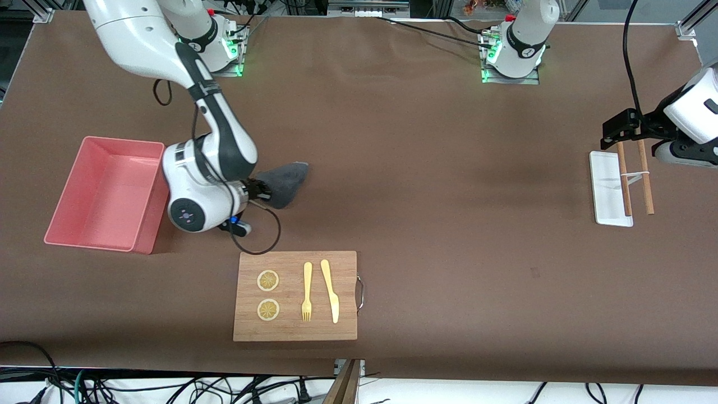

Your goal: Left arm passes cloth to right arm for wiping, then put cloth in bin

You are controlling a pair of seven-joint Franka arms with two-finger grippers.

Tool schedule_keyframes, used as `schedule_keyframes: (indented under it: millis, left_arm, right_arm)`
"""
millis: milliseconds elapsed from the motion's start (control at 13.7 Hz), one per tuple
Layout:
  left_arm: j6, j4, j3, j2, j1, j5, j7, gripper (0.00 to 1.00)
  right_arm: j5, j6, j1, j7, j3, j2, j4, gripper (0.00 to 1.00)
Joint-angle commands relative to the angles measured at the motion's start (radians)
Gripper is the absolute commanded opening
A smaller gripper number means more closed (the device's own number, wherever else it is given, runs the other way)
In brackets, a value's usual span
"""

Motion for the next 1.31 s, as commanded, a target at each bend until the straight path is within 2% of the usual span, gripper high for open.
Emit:
schedule_keyframes:
  millis: [0, 146, 292, 583, 729, 1020, 1239]
  left_arm:
    - [-0.021, 0.002, 0.105, -0.011, -0.125, 0.019, -0.037, 1.00]
    - [-0.038, 0.013, 0.103, -0.008, -0.125, 0.013, -0.043, 1.00]
    - [-0.038, 0.015, 0.103, -0.006, -0.127, 0.011, -0.044, 1.00]
    - [-0.035, 0.018, 0.106, -0.005, -0.080, -0.007, -0.029, 1.00]
    - [-0.038, 0.013, 0.106, -0.005, -0.043, -0.035, -0.021, 1.00]
    - [-0.035, 0.024, 0.106, 0.017, -0.020, -0.035, 0.016, 1.00]
    - [-0.033, 0.024, 0.105, 0.017, -0.024, -0.030, 0.020, 1.00]
  right_arm:
    - [-0.052, -0.058, -0.099, -0.152, 0.012, -0.012, -0.001, 0.00]
    - [-0.070, -0.071, -0.160, -0.277, 0.010, -0.012, -0.001, 0.00]
    - [-0.127, -0.089, -0.194, -0.350, 0.010, -0.018, -0.001, 0.00]
    - [-0.141, -0.167, -0.188, -0.349, 0.010, -0.094, 0.031, 0.00]
    - [-0.190, -0.248, -0.198, -0.361, 0.009, -0.134, 0.081, 0.00]
    - [-0.196, -0.415, -0.207, -0.460, -0.073, -0.194, 0.160, 0.00]
    - [-0.233, -0.460, -0.207, -0.564, -0.119, -0.194, 0.220, 0.00]
